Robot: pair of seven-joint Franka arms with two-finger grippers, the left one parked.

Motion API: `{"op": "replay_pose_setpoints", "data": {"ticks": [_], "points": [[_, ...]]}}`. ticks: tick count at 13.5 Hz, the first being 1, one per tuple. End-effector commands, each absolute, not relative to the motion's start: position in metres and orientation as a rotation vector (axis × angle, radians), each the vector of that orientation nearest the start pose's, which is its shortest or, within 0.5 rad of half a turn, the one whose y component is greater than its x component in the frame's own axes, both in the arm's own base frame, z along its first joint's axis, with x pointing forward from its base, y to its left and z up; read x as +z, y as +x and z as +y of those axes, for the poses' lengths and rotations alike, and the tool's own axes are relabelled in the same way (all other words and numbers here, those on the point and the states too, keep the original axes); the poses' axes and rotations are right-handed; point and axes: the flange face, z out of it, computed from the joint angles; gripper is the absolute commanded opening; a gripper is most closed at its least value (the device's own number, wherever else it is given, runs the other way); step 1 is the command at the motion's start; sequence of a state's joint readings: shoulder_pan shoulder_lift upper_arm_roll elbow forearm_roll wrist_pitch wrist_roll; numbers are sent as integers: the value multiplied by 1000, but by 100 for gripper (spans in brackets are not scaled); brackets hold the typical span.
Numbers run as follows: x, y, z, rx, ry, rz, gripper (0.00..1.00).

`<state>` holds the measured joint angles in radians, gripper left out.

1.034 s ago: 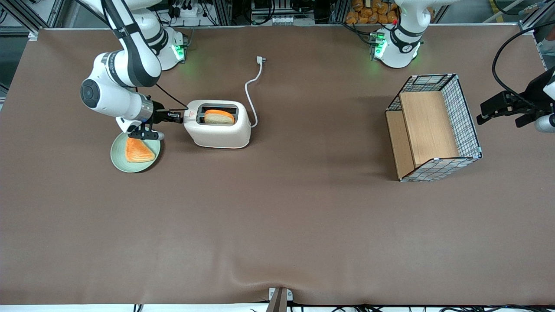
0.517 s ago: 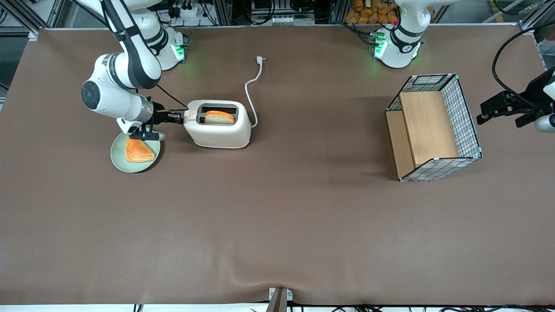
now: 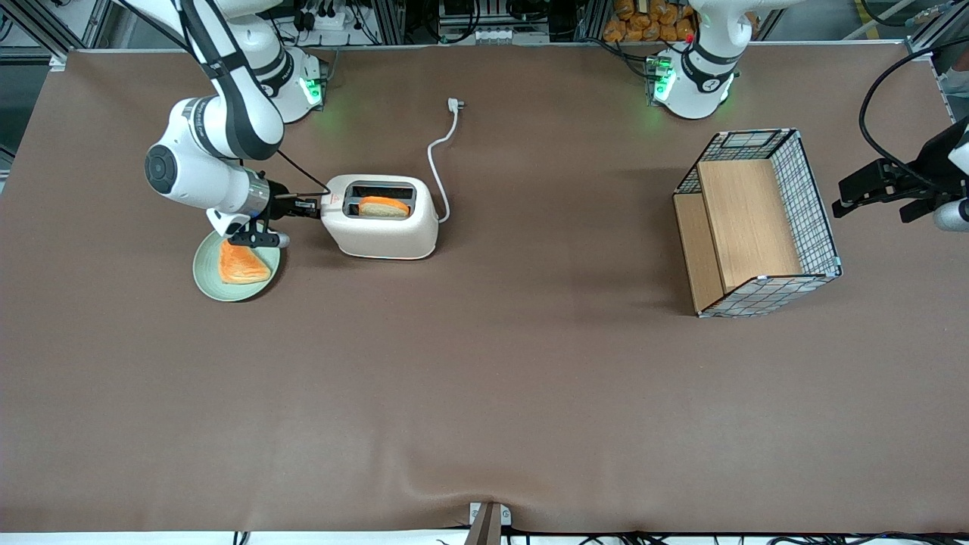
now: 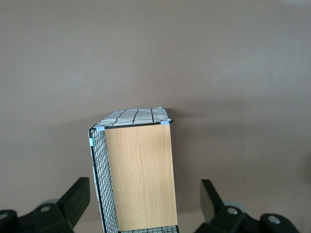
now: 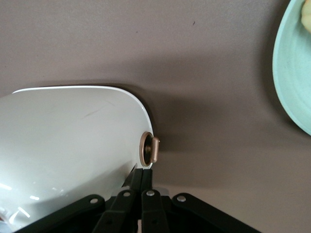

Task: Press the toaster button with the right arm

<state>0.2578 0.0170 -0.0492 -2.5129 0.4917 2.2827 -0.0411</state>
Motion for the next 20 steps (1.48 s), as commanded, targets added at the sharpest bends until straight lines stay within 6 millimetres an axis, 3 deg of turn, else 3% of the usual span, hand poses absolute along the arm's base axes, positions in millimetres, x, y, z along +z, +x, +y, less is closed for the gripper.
{"op": "replay_pose_setpoints", "data": {"ticks": [1,12,20], "points": [[238,425,100,331,-2786,134,0],[222,424,102,336,-2785,156,0],[224,423,108,347,-2780,138,0]]}}
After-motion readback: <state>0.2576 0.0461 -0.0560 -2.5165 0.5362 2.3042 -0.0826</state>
